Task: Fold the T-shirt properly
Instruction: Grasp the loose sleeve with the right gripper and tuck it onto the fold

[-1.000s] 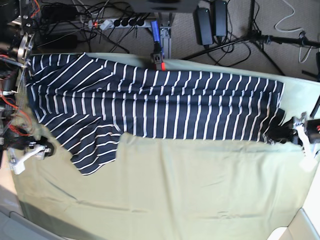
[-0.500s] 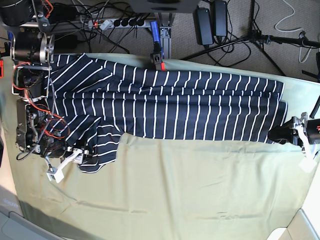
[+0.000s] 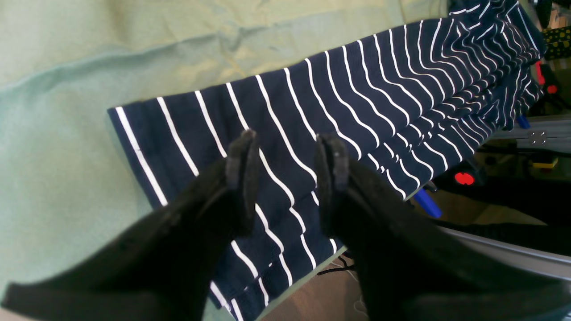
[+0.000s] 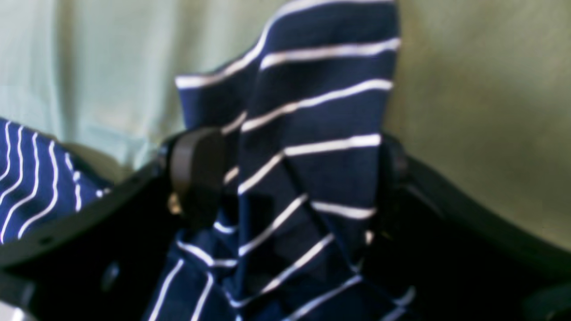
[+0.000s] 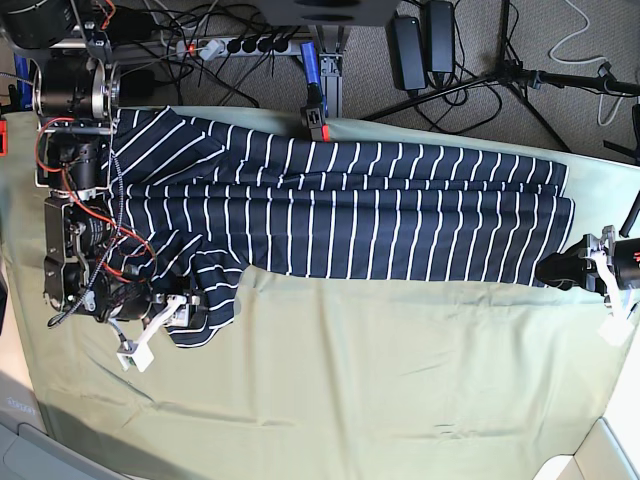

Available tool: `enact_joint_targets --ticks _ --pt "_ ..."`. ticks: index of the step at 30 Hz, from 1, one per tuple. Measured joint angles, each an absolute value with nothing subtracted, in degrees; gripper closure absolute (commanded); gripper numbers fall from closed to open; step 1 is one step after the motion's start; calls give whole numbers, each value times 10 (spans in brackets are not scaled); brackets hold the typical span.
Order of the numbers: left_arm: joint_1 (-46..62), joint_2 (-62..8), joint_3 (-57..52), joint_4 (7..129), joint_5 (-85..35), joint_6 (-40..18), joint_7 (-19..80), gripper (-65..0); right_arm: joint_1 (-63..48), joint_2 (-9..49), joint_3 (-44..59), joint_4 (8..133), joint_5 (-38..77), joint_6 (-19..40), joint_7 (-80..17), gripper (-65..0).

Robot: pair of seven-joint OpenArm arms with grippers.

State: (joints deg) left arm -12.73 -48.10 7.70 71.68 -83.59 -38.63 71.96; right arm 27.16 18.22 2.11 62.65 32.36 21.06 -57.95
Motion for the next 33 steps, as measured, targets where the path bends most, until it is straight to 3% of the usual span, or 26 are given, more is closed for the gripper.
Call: enact_joint_targets --ticks 9,11,15,26,33 --pt "-127 -481 77 717 -836 -386 720 -243 273 182 21 626 326 211 -579 -426" --pt "-127 -481 77 717 -836 -386 720 -243 273 182 21 626 326 211 -579 -318" --pt "-127 -481 77 717 -836 -386 720 -243 272 182 21 626 316 211 -582 0" --pt "-127 -481 77 717 -835 -386 719 -242 271 183 21 637 298 211 -604 0" --pt "-83 -481 77 717 -834 -386 715 -241 216 204 21 762 343 212 -643 0"
